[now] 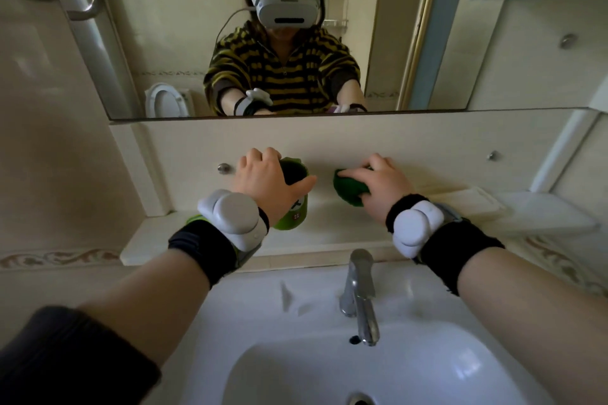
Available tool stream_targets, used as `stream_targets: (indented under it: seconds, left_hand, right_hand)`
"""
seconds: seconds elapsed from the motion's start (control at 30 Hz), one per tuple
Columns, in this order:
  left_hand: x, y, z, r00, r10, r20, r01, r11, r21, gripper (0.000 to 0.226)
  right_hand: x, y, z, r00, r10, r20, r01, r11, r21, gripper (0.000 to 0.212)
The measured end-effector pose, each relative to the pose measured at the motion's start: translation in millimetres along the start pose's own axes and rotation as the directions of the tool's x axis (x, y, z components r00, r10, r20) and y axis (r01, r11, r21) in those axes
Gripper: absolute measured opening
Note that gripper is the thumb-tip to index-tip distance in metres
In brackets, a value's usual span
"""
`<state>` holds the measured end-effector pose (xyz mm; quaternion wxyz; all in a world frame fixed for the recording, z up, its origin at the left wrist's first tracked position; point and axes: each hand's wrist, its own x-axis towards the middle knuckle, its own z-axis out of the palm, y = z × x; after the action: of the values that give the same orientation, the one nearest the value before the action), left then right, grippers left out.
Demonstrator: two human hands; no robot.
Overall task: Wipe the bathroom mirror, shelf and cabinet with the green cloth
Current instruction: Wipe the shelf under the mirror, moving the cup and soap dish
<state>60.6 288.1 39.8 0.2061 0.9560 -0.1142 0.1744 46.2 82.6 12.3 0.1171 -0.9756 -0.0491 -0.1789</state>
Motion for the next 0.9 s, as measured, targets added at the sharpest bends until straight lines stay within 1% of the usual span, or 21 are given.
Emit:
stream_targets:
  seconds: [0.17, 0.43, 0.6, 0.67, 0.73, 0.8, 0.9]
  left_hand:
    - [1.1, 14.9, 21.7, 1.0, -0.001, -0.002, 0.001, 1.0, -0.02, 0.068]
    - [0.4, 34.5, 42.0, 1.0, -0.006, 0.007, 0.006, 0.999, -0.049, 0.063]
    - [-1.4, 38.3, 45.3, 1.0, -0.024, -0.014, 0.023, 1.0, -0.014, 0.065]
    - [-2.8, 37.3, 43.5, 1.0, -0.015, -0.022, 0.016, 0.999, 0.028, 0.068]
    - [-5.4, 35.4, 40.6, 0.999, -0.002, -0.04, 0.004, 0.998, 0.058, 0.073]
    - [-7.6, 31.7, 35.0, 0.996, -0.002, -0.084, 0.003, 1.0, 0.017, 0.074]
    - [-7.2, 18.1, 22.2, 0.983, -0.005, -0.183, -0.008, 0.998, -0.068, 0.063]
  right_hand:
    - [-13.6, 22.1, -7.3, 0.999, 0.047, -0.021, -0.047, 0.999, -0.005, 0.055]
    - [-27.0, 47.1, -18.8, 0.997, 0.069, -0.026, -0.068, 0.998, 0.015, 0.058]
    - [-26.0, 56.6, -22.4, 0.996, 0.078, -0.039, -0.077, 0.997, 0.022, 0.059]
    - [-24.3, 55.4, -21.3, 0.997, 0.065, -0.047, -0.064, 0.997, 0.034, 0.058]
    - [-21.6, 52.1, -20.4, 0.997, 0.05, -0.051, -0.048, 0.998, 0.046, 0.058]
    - [-18.8, 46.4, -20.1, 0.997, 0.034, -0.063, -0.03, 0.998, 0.057, 0.058]
    - [-13.6, 33.3, -23.1, 0.995, 0.001, -0.103, 0.006, 0.998, 0.065, 0.056]
